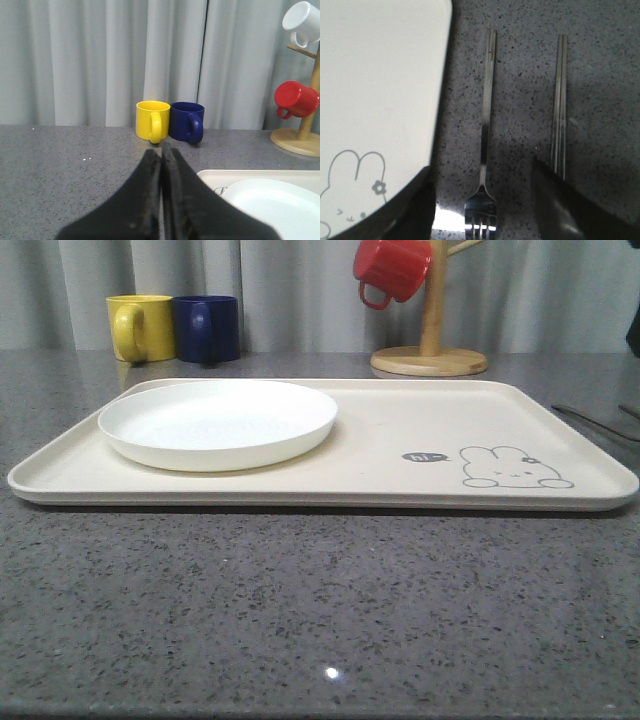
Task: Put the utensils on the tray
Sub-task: 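Reach the right gripper down and grasp the fork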
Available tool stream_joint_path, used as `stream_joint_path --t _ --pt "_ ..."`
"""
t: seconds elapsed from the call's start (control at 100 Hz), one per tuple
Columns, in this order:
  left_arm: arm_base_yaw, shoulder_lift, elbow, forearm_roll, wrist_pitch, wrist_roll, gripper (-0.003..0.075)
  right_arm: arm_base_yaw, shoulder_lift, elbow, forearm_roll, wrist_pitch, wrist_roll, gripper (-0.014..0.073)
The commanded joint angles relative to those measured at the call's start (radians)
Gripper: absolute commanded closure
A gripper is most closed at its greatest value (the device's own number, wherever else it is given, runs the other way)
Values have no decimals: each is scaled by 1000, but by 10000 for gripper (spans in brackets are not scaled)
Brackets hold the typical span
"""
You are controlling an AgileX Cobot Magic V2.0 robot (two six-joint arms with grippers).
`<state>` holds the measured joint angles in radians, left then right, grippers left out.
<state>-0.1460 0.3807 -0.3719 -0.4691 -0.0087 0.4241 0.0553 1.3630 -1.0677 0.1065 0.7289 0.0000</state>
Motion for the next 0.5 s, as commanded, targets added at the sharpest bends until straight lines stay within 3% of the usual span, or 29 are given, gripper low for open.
stream_joint_path --t 0.0,0.49 --pt "-5 5 -27 -5 -72 -1 738 -1 23 -58 3 -49 -14 160" --pt "-5 5 -27 -5 -72 -1 738 -1 167 -80 3 -93 -17 160"
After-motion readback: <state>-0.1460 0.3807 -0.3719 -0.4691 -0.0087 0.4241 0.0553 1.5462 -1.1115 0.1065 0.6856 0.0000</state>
